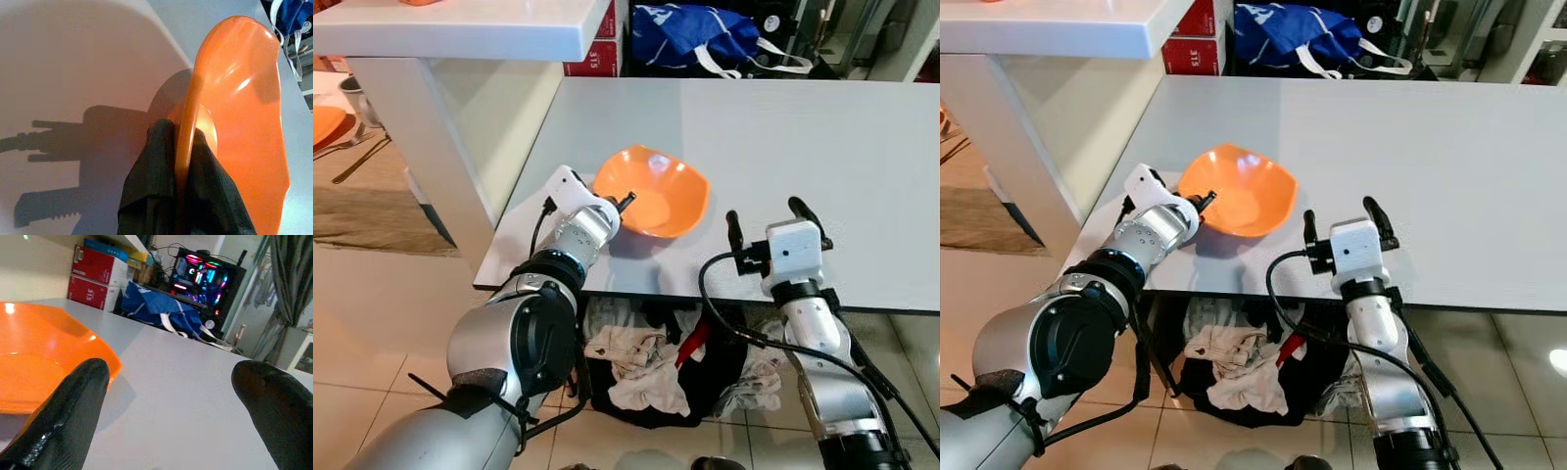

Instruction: Setting the table

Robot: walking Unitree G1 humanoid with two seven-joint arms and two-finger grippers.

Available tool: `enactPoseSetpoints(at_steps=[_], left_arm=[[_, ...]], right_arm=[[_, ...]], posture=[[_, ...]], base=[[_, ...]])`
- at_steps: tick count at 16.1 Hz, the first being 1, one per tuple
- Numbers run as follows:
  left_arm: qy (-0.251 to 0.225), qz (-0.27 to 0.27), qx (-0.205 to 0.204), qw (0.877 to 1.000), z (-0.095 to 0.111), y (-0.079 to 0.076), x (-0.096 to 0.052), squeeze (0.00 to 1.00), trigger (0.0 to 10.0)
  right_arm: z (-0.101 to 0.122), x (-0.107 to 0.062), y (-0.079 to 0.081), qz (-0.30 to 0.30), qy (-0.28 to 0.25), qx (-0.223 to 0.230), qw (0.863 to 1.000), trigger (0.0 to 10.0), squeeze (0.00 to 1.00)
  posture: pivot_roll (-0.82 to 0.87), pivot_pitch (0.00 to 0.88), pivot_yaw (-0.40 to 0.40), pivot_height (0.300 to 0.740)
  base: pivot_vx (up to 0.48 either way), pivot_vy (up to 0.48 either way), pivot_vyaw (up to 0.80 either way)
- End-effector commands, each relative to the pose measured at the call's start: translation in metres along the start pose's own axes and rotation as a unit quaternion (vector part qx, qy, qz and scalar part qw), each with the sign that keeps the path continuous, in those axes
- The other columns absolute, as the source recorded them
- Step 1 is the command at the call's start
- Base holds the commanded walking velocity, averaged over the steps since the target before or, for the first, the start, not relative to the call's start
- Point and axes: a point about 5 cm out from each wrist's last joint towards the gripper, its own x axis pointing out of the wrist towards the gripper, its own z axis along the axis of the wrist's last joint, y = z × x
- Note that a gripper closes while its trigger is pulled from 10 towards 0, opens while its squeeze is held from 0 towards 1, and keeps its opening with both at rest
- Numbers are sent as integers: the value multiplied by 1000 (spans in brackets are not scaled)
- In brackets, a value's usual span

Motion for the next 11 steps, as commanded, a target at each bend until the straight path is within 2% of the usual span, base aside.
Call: enactPoseSetpoints(at_steps=[1,5,9,10,11], left_arm=[[-12,-1,-8,1000,8,-8,-1,0,10000],[-13,17,-37,999,3,-6,-1,0,10000],[-14,33,-21,999,-2,-2,0,0,10000],[-12,35,-18,999,-4,-1,0,212,10000],[-11,40,-15,999,-5,0,0,800,10000]], right_arm=[[3,-1,0,7,-2,-5,1000,10000,0],[2,-6,2,17,5,-7,1000,10000,0],[2,-6,3,21,7,-7,1000,10000,0],[2,-6,4,22,8,-7,1000,10000,0],[2,-7,4,22,9,-6,1000,10000,0]], posture=[[-233,0,93,740],[-238,0,89,740],[-239,0,88,740],[-239,0,89,740],[-239,0,89,740]], base=[[0,0,0],[0,0,0],[0,0,0],[0,0,0],[0,0,0]])
